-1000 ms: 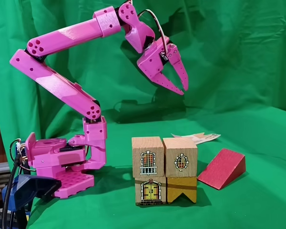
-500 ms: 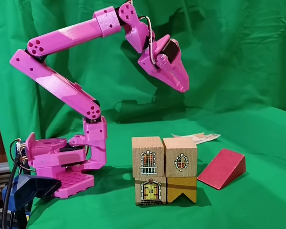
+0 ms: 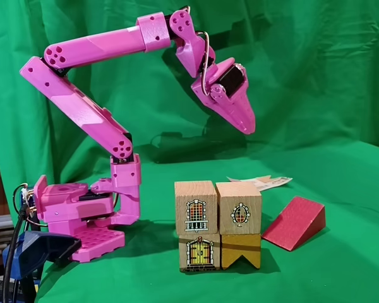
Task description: Grasp some building blocks and build the house on the picture.
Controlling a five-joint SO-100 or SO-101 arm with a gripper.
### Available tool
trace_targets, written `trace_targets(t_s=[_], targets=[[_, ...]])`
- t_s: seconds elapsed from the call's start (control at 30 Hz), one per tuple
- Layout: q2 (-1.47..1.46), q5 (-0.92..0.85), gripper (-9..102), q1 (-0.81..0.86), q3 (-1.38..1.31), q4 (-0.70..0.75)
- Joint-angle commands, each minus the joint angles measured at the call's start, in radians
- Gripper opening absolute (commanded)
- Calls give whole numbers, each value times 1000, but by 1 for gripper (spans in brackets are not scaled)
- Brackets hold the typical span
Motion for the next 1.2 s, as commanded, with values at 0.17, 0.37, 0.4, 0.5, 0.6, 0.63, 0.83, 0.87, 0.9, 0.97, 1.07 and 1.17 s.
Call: trace_targets(t_s=[0.17,0.37,0.4,0.5,0.6,0.63,0.83,0.87,0.9,0.97,1.07,1.17], targets=[[-66,9,0,25,-43,-12],[-89,9,0,48,-44,-12],[-89,9,0,63,-49,-12],[-94,3,0,107,-80,-12],[-147,-5,0,133,-101,-12],[-170,-5,0,138,-107,-12],[-267,-6,0,140,-161,-12],[-281,-6,0,140,-173,-12],[-295,-6,0,141,-184,-12],[-324,-6,0,141,-207,-12],[-362,-6,0,141,-241,-12],[-394,-6,0,141,-262,-12]])
